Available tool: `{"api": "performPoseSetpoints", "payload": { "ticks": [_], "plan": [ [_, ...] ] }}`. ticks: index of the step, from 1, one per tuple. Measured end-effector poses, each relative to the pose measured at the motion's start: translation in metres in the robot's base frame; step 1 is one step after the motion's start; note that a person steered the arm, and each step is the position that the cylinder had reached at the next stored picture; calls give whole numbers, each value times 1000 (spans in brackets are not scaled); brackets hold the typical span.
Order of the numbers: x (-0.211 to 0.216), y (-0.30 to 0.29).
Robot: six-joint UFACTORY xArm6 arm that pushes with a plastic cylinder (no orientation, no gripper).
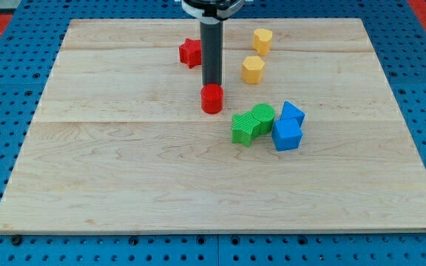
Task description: Place the red star diagonal to the bottom left of the heart
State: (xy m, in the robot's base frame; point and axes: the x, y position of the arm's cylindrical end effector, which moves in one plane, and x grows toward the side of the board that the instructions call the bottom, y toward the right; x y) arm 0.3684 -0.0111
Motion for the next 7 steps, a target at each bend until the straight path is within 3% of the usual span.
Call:
{"api": "performPoseSetpoints", "payload": {
  "ticks": [1, 2, 3, 5, 7],
  "plan": [
    [0, -45],
    [-1, 14],
    [-29, 49],
    [-95, 0],
    [-54, -63]
  ]
}}
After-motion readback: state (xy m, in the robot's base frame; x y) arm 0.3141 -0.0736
